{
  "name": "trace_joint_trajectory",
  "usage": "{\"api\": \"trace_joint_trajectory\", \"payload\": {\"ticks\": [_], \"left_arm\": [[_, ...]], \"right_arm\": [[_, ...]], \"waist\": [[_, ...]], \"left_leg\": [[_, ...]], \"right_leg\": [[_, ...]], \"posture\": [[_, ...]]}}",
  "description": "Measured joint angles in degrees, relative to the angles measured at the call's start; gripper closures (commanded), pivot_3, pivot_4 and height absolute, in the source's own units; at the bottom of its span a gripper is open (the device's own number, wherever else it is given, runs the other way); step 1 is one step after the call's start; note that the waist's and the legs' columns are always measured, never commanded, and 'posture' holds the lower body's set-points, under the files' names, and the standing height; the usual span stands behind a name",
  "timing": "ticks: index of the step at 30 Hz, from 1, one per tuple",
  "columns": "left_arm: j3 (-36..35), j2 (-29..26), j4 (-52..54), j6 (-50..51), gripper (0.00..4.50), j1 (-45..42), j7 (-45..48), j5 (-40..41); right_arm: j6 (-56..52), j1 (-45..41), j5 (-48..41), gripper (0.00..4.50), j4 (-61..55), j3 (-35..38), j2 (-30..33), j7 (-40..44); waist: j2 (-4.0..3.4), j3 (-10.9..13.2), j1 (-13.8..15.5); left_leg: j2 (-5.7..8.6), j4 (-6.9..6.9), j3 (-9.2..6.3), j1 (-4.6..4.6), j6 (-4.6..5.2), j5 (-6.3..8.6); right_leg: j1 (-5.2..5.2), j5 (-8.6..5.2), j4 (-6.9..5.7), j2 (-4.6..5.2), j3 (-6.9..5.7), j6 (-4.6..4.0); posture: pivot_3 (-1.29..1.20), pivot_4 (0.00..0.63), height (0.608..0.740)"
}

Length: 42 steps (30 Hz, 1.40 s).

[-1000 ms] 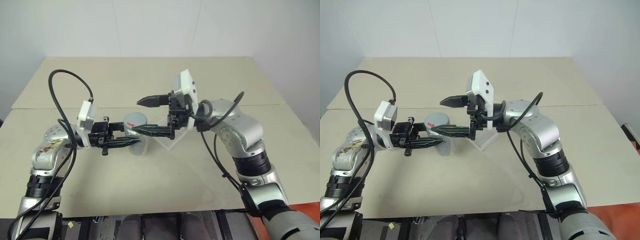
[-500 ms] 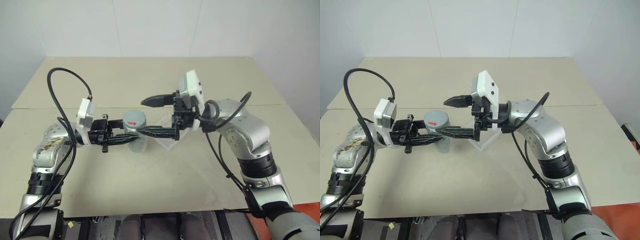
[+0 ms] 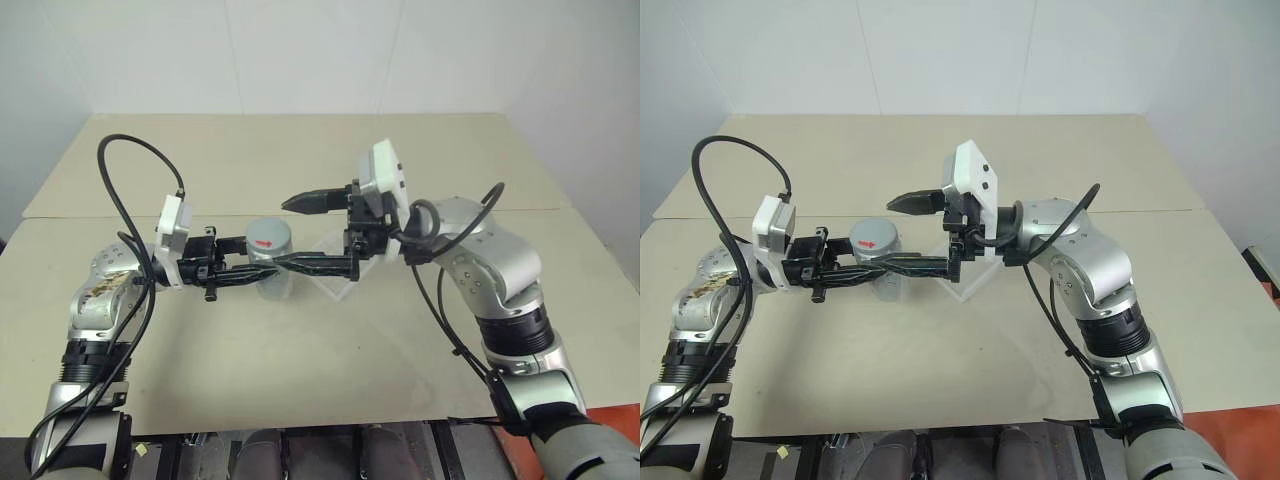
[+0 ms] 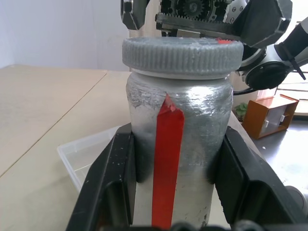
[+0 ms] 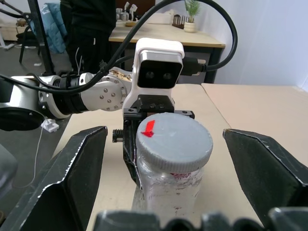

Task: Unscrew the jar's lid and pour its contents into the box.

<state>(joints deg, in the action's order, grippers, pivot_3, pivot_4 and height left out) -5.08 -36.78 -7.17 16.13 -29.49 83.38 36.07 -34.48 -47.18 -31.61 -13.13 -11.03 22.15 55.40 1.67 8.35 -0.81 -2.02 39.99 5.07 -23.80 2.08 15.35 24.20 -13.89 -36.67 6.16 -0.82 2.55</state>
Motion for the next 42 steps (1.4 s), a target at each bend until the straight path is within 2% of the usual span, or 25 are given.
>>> {"api": "trace_joint_trajectory", "payload": {"ticks": [9, 25, 28, 31, 42], "left_arm": [[0.00, 0.01, 0.01, -0.36, 2.64, 0.09, 0.12, -0.04], [0.00, 0.00, 1.88, -0.04, 2.64, 0.57, -0.68, -0.04], [0.00, 0.00, 1.88, 0.16, 2.64, 0.57, -0.71, -0.04], [0.01, -0.01, 1.87, 0.29, 2.64, 0.57, -1.19, -0.17], [0.08, -0.01, 1.66, 0.31, 2.64, 0.57, -1.11, -0.29]], "right_arm": [[-0.24, -1.73, 2.74, 0.05, 1.25, -2.04, -3.46, -3.15], [-1.13, -2.06, 4.30, 0.05, 2.74, -2.65, -4.88, -3.23], [-1.24, -2.06, 4.37, 0.62, 2.77, -2.67, -4.90, -3.17], [-1.67, -2.06, 4.30, 1.66, 2.74, -2.75, -5.02, -3.01], [-1.89, -2.06, 4.35, 1.75, 2.44, -2.77, -4.89, -3.05]], "waist": [[0.00, 0.00, 0.01], [0.00, 0.00, 0.00], [0.00, 0.00, 0.01], [0.00, 0.00, 0.01], [0.00, 0.00, 0.00]], "left_leg": [[0.01, 0.01, 0.00, 0.00, -0.03, -0.02], [0.00, 0.00, 0.00, 0.00, -0.03, -0.02], [0.00, 0.00, 0.00, 0.00, -0.03, -0.02], [0.00, 0.00, 0.00, 0.00, -0.03, -0.02], [0.00, 0.00, 0.00, 0.00, -0.04, -0.02]], "right_leg": [[-0.01, 0.00, -0.01, 0.00, 0.00, 0.00], [0.00, 0.00, -0.01, 0.00, 0.00, 0.00], [0.00, 0.00, -0.01, 0.00, 0.00, 0.00], [0.00, 0.00, -0.01, 0.00, 0.00, 0.00], [0.00, 0.00, -0.01, 0.00, 0.00, 0.00]], "posture": [[0.00, 0.150, 0.740], [0.00, 0.150, 0.740], [0.00, 0.150, 0.740], [0.00, 0.150, 0.740], [0.00, 0.150, 0.740]]}}
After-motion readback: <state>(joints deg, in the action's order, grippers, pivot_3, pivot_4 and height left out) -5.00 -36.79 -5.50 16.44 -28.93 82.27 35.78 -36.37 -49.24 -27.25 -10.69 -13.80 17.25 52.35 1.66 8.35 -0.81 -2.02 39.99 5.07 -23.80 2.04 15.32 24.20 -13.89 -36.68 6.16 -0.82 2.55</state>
